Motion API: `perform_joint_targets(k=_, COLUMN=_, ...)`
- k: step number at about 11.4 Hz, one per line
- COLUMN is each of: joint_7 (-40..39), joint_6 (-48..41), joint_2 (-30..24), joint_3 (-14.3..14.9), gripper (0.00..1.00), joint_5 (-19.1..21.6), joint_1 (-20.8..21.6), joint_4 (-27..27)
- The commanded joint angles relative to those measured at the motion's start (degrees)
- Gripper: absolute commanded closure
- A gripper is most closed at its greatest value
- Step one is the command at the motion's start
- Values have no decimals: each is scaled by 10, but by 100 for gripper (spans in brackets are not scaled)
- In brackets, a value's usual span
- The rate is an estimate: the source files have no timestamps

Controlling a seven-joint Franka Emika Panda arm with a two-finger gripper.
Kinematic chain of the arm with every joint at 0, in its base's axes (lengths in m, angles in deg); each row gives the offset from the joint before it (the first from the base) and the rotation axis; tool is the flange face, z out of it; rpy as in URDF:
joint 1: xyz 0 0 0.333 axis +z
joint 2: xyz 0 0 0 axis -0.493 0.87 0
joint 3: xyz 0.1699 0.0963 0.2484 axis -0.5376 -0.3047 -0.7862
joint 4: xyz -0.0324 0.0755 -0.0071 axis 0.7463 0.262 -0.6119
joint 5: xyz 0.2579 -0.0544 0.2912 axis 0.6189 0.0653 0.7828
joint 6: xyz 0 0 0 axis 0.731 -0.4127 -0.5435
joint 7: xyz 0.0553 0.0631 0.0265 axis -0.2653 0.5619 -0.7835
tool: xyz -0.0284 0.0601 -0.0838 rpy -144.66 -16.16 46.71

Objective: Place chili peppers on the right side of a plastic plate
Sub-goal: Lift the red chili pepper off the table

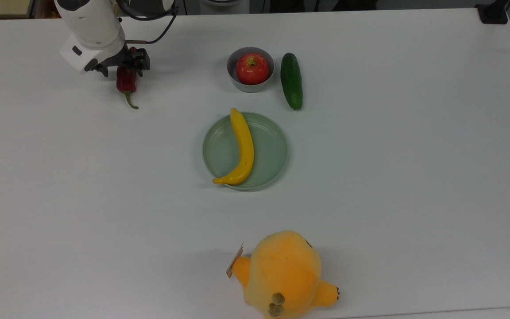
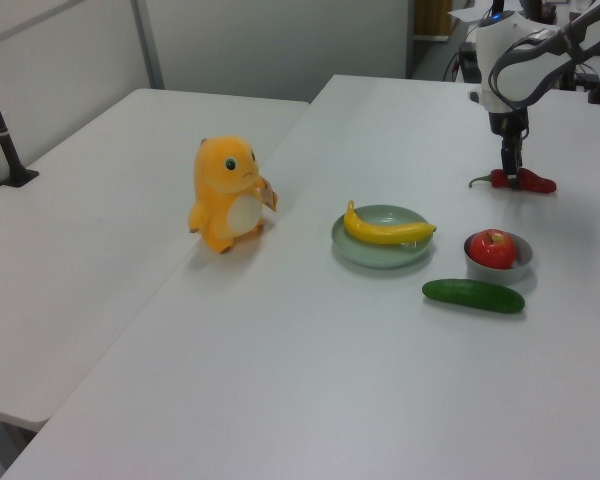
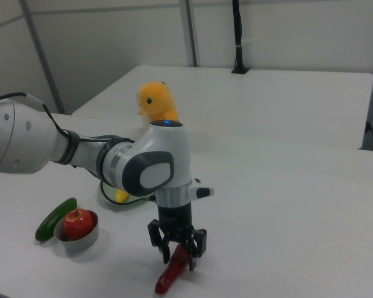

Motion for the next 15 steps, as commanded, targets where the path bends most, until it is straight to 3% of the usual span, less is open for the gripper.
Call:
perform_joint_targets(k=1, joint_7=-7, joint_6=18, joint_2=-6, joint_3=3, gripper=96, joint_5=-3, joint_1=-4, joint_4=-12)
perform_joint_targets(k=6, joint_7=-5, joint_6=10, joint_2=-13, joint_3=3, gripper=100, joint_5=1, joint_1=-4, joint_4=6)
perform_joint_targets(k=12, joint_7=-4, joint_6=-56, joint_2=-4, joint_3=-7, gripper=98, joint_5=107, joint_1=6, joint_4=163)
perform_joint_targets(k=15, joint_7=1, joint_6=-57, joint_2=51, joint_3=-46, gripper=98, joint_5=150, joint_1=9, joint_4=251)
